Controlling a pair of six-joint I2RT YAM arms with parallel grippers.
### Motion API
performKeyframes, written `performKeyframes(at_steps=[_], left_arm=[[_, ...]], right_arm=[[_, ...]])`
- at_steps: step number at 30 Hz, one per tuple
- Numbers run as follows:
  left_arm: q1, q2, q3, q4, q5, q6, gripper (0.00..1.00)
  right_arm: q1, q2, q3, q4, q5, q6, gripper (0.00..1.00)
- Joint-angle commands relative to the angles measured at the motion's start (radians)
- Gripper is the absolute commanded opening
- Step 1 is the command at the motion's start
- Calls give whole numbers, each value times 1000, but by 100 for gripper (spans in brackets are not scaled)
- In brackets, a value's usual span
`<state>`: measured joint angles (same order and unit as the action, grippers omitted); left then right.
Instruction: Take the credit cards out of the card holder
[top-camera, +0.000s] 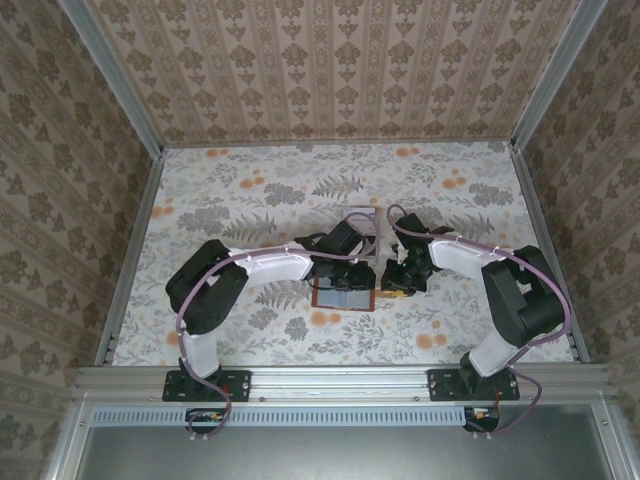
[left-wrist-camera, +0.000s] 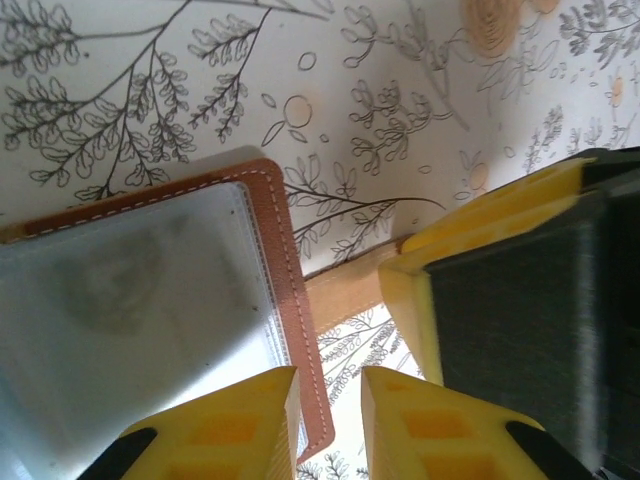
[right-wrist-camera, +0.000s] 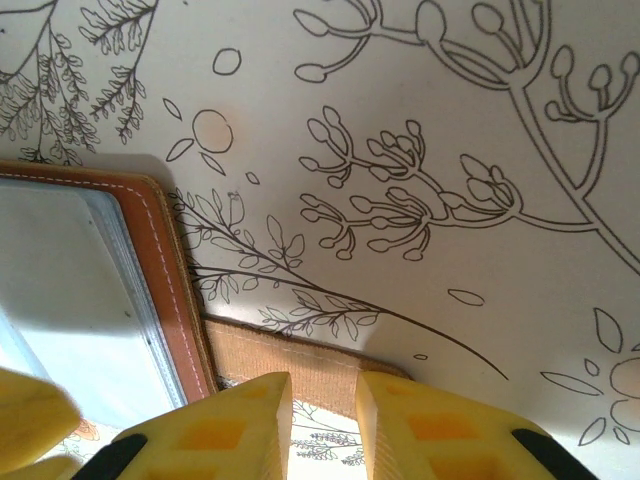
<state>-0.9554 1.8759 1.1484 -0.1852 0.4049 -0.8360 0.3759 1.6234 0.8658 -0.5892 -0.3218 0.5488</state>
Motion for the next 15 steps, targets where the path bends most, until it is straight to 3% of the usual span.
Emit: performKeyframes(at_steps=[1, 8, 15], left_arm=[[-8, 26, -9, 35, 31, -28, 24], [-9, 56, -9, 40, 44, -28, 24], [-11, 46, -9, -65, -34, 20, 24]], right_arm=[[6, 15, -7, -13, 29, -13, 26], [6, 13, -10, -13, 29, -15, 26], [6, 14, -14, -12, 30, -16, 26]])
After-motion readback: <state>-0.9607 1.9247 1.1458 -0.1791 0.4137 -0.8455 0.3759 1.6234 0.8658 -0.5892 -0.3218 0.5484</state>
